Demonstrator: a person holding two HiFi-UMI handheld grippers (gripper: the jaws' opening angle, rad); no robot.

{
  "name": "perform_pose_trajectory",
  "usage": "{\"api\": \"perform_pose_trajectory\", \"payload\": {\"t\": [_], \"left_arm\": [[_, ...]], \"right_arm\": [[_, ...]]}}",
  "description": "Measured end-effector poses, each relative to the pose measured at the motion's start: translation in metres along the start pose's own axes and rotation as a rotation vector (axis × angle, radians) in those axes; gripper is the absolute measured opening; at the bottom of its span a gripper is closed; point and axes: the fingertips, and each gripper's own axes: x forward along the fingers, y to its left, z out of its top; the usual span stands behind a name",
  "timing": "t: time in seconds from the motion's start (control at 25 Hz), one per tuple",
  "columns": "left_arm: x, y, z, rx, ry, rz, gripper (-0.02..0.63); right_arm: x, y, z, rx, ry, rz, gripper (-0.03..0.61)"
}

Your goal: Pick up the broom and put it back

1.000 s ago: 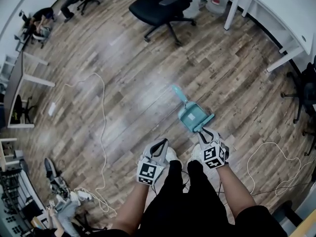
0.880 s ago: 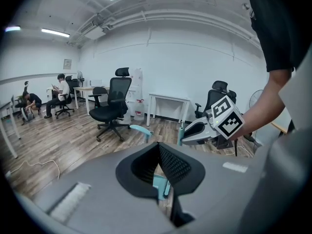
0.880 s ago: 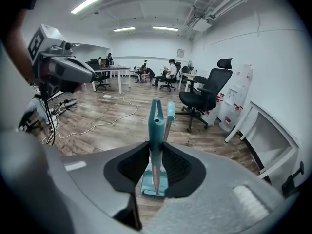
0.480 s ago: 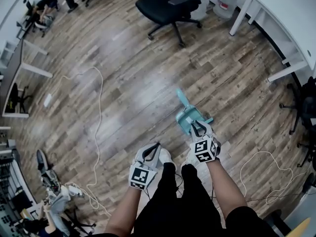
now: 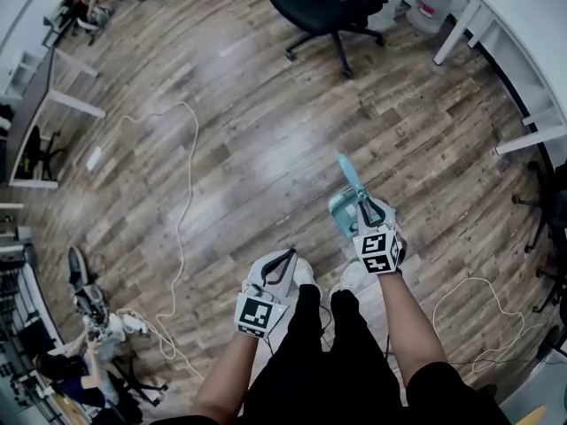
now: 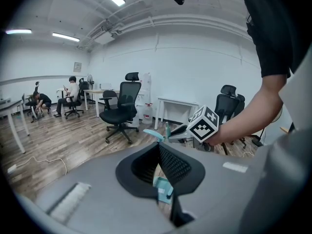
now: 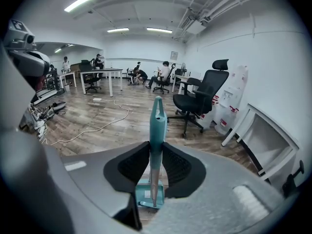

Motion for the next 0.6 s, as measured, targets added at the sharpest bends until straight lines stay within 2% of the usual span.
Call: {"api": "perform_pose_trajectory", "payload": {"t": [0.24, 0.6], "left_arm": [[-0.008, 0.003, -0.012, -0.024, 0.025, 0.019, 0.018], [-0.012, 0.003, -0.010, -0.034, 0.011, 0.025, 0.018]], "right_arm": [[0.006, -0.002, 0.003, 0.000, 0.004, -0.002, 0.087], [0.011, -0.004, 0.005, -0.011, -0.002, -0.010, 0.091]]}}
